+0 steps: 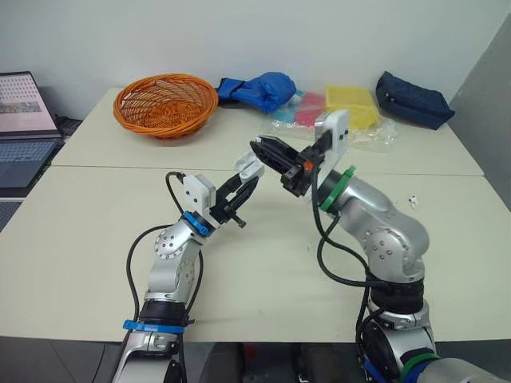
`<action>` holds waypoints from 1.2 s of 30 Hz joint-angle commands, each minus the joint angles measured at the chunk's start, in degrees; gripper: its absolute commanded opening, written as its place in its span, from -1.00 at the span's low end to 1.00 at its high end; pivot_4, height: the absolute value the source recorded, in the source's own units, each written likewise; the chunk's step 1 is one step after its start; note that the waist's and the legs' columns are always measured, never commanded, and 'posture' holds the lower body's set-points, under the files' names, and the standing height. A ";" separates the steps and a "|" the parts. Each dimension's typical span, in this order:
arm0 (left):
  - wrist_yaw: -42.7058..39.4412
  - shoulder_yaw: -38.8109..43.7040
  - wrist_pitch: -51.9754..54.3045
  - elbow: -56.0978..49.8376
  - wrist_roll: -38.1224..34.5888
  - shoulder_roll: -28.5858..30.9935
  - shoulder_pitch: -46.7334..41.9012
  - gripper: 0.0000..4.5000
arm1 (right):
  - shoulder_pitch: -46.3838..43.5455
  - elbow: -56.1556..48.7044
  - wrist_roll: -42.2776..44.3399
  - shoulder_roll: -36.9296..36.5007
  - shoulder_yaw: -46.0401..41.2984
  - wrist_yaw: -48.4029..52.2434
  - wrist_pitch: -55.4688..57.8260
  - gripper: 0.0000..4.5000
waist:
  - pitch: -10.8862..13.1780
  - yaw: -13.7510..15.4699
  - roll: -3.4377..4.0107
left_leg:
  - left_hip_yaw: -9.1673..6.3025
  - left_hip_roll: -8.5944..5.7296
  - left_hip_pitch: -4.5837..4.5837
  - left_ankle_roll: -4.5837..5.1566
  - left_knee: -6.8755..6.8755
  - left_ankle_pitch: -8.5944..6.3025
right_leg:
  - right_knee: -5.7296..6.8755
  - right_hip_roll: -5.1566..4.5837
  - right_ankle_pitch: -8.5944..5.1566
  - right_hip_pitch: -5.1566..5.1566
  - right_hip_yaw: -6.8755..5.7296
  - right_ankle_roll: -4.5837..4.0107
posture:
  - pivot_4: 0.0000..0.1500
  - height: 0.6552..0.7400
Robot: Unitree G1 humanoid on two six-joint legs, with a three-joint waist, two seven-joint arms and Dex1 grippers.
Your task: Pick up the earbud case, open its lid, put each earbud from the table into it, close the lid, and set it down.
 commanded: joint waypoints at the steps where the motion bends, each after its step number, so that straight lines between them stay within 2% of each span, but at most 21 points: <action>1: -0.57 0.22 -0.49 -1.67 -0.85 -0.16 -0.81 -0.67 | 0.13 1.06 -2.41 0.35 2.44 -0.29 -5.77 -0.82 | 0.00 -0.08 0.00 | 0.00 0.00 0.03 0.00 0.01 0.00 | 0.03 0.06 -0.01 0.00 0.01 0.01 | 1.00 1.00; 8: -0.80 0.38 -0.92 -1.36 -0.77 -0.44 -0.89 -0.67 | 0.92 4.31 -3.71 0.23 4.10 0.26 -9.69 -0.82 | 0.00 -0.16 0.00 | -0.03 0.13 0.17 0.00 -0.01 0.01 | 0.06 0.48 0.02 0.04 0.03 -0.11 | 1.00 1.00; 36: 0.26 -0.27 1.03 -4.42 -0.65 -1.15 -1.19 -0.67 | 2.55 10.23 -6.38 0.53 7.88 0.05 -13.42 -0.82 | 0.00 -0.20 0.00 | 0.01 0.13 0.18 0.00 -0.02 0.00 | 0.05 0.47 0.02 0.04 0.07 -0.11 | 1.00 1.00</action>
